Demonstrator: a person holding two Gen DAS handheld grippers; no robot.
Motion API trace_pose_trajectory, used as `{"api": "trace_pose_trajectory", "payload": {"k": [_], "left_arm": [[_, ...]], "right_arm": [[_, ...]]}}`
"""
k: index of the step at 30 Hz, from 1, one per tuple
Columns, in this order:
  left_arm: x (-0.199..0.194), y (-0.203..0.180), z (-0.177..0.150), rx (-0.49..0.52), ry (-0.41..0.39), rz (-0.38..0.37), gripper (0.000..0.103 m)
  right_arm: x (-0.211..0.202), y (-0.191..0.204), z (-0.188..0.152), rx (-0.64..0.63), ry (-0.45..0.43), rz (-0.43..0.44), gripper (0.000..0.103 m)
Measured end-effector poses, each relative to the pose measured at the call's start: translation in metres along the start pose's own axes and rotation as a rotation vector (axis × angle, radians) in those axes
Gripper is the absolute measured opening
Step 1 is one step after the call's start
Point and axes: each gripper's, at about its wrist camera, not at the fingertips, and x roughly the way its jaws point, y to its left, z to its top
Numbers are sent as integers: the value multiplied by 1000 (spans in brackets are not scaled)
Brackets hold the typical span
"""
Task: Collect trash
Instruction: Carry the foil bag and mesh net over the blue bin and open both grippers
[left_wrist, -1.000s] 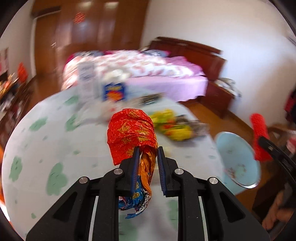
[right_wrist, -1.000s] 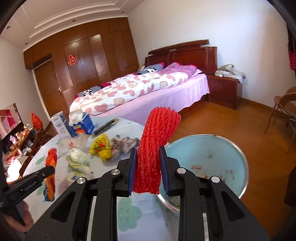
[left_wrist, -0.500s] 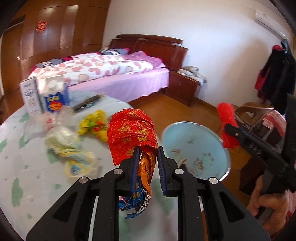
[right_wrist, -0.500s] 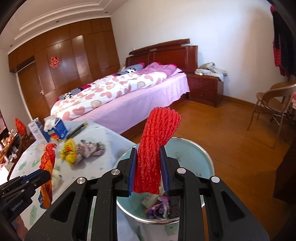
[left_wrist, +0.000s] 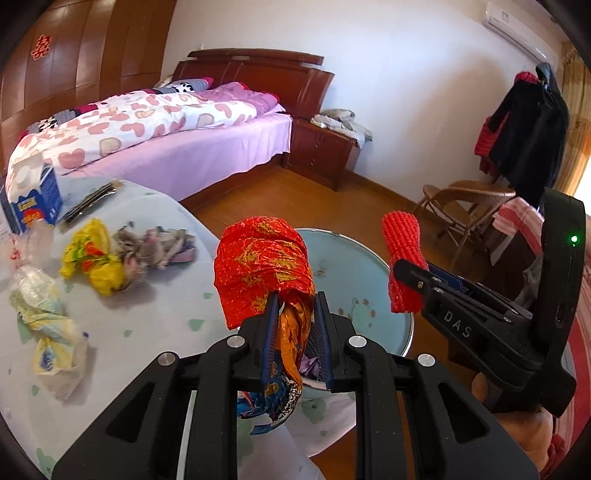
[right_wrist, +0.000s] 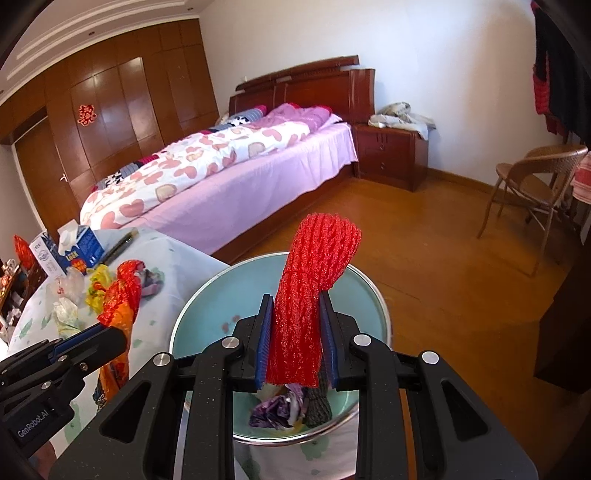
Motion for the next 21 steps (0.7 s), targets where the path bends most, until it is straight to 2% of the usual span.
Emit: {"api": "trace_pose_trajectory", "payload": {"k": [9,15,16,18,20,21], "left_arm": [[27,-17,1,23,53,-3,20],[41,-14,2,19,89,44,21],[41,-13,2,15,92,58,27],[41,-9,4,9,95,77,32],[40,-7,4,3,93,83,36],[40,-5,4,-2,93,87,42]], "right_arm": [[10,-14,-7,-18,55,-14,25],[22,-17,-13,-28,118,3,26],[22,-18,-13,-28,124,6,27],[22,-18,-15,-26,123,-5,37],[20,-15,-15,-25,116,-7,38],[19,-13,-15,-20,106,-10,39]]}}
